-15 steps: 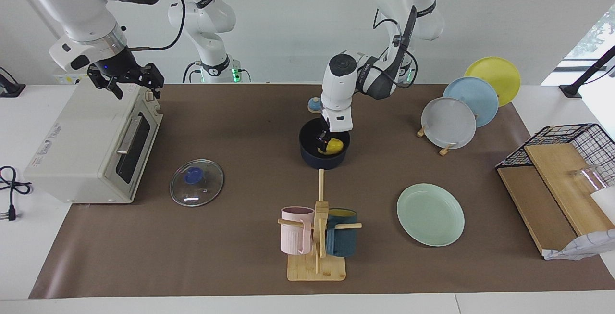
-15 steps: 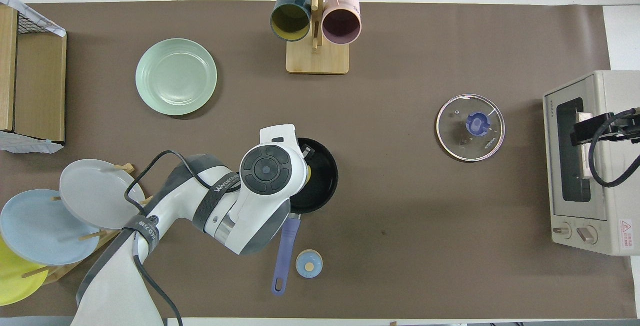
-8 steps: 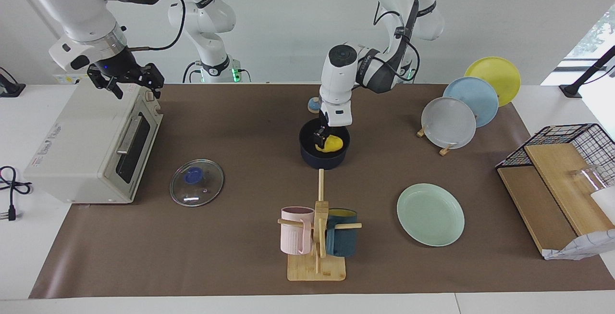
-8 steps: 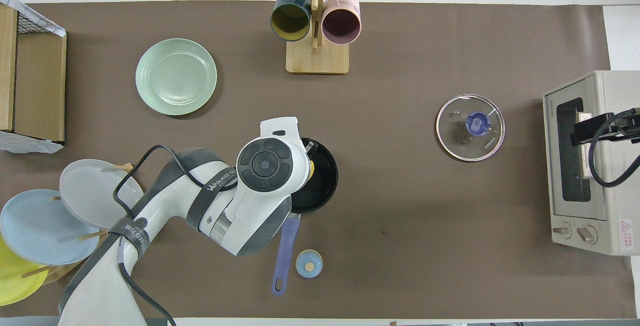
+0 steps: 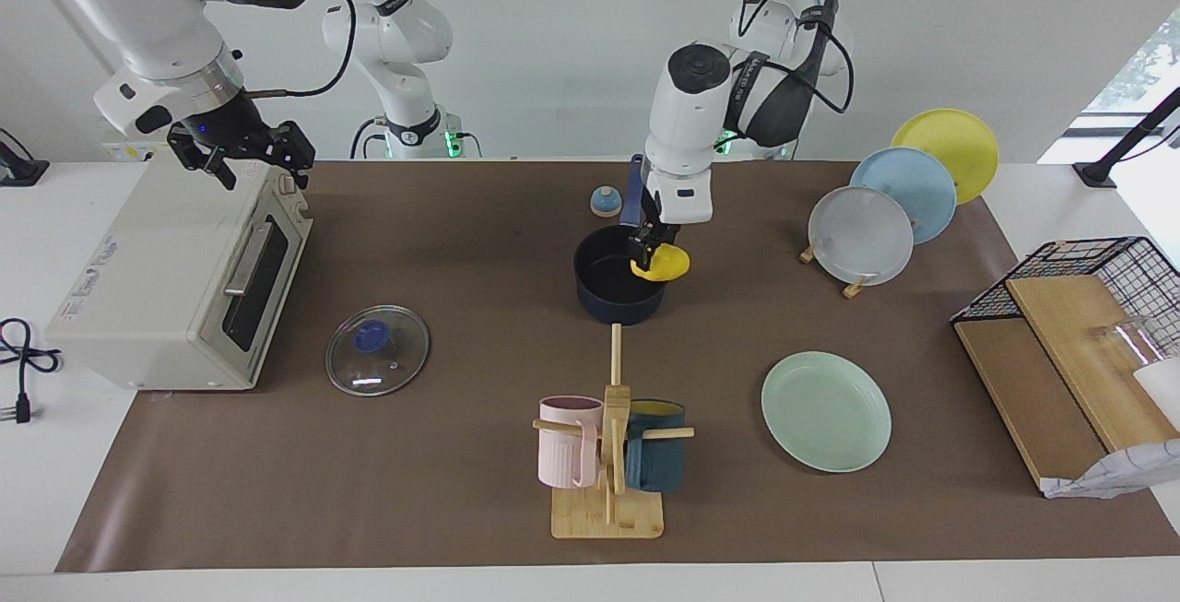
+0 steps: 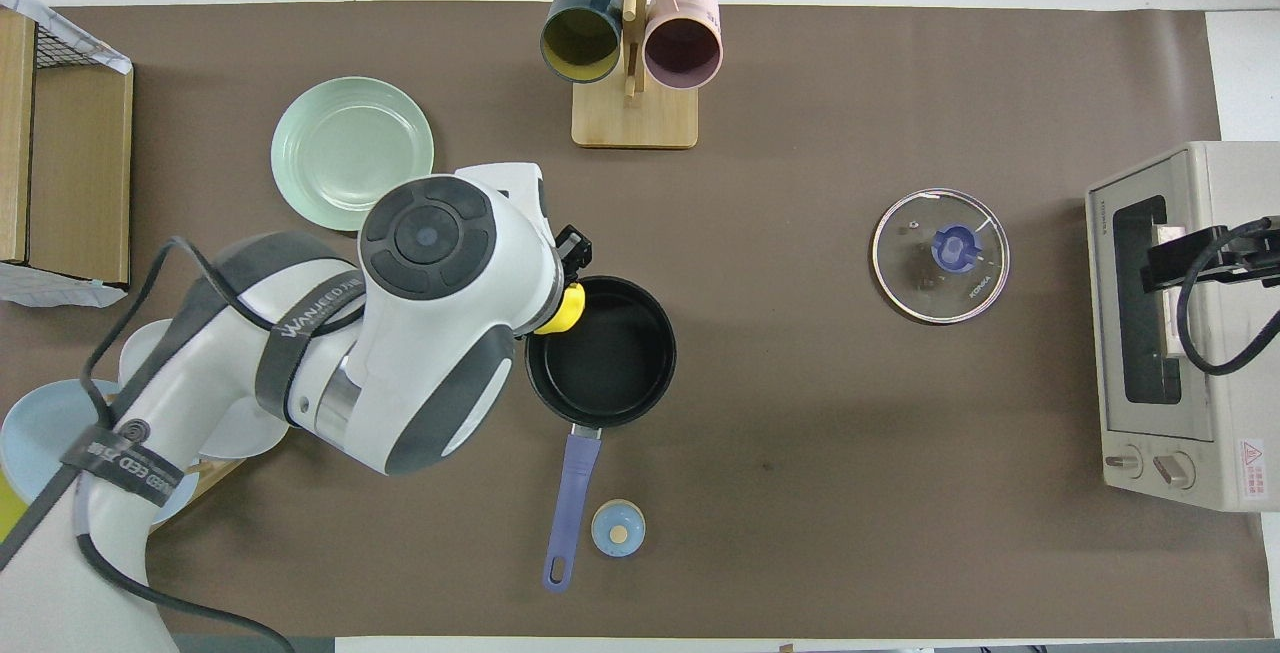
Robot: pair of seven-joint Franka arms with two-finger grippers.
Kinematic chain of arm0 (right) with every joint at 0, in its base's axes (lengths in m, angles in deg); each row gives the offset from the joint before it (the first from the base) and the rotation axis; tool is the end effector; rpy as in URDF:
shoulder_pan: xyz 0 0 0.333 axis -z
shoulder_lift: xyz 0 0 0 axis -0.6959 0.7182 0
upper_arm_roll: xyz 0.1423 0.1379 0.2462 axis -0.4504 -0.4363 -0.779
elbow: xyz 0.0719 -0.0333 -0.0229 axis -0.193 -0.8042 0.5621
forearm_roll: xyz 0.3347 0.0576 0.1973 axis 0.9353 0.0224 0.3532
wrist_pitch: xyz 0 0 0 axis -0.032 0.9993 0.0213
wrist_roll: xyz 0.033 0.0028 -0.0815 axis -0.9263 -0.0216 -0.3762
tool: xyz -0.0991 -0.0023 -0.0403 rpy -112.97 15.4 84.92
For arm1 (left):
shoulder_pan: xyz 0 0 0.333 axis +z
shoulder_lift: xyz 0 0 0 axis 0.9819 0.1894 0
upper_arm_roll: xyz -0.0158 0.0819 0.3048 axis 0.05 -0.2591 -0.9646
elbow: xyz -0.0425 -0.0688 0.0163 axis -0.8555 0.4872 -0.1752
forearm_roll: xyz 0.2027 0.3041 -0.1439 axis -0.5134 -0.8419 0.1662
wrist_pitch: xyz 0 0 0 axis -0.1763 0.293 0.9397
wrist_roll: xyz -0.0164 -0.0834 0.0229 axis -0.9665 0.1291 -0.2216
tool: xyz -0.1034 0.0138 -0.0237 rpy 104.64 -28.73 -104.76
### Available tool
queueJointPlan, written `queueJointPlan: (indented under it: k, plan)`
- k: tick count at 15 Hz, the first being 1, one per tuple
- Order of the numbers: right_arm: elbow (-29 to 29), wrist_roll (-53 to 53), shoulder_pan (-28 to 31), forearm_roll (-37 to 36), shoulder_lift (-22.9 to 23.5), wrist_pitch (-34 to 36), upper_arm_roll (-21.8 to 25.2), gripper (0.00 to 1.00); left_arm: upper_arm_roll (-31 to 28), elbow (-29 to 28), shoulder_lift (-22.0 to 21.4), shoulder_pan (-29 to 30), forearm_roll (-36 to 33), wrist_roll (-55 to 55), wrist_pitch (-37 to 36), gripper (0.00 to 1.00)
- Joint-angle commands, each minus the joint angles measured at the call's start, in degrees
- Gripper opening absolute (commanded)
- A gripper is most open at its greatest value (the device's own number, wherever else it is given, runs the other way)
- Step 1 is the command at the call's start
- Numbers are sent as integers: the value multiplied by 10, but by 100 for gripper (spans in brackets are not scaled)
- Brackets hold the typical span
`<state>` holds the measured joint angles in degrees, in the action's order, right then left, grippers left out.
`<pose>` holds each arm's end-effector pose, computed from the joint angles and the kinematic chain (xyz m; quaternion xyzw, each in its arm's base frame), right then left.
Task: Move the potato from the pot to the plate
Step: 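Carry the potato with the left gripper over the pale green plate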
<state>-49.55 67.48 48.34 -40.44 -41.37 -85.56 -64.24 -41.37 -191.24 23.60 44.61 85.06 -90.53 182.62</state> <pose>0.5319 -0.0385 0.6064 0.9988 0.0073 -0.0459 0.0162 0.4969 -0.3472 0.4665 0.9310 0.3641 -0.0080 0.0241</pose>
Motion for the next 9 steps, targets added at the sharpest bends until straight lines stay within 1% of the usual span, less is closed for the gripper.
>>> queueJointPlan:
  k: [1,3,6,9]
  plan:
    - [-18,7,7,9,-14,-9,-3,100,4,100,44,58,30,108,-78,0]
    - [-18,7,7,10,-14,-8,-2,100,4,111,54,91,30,176,-79,0]
    - [-18,7,7,9,-14,-9,-3,100,4,124,63,142,28,307,-75,0]
    - [-18,7,7,10,-14,-9,-2,100,4,173,113,186,24,423,-64,0]
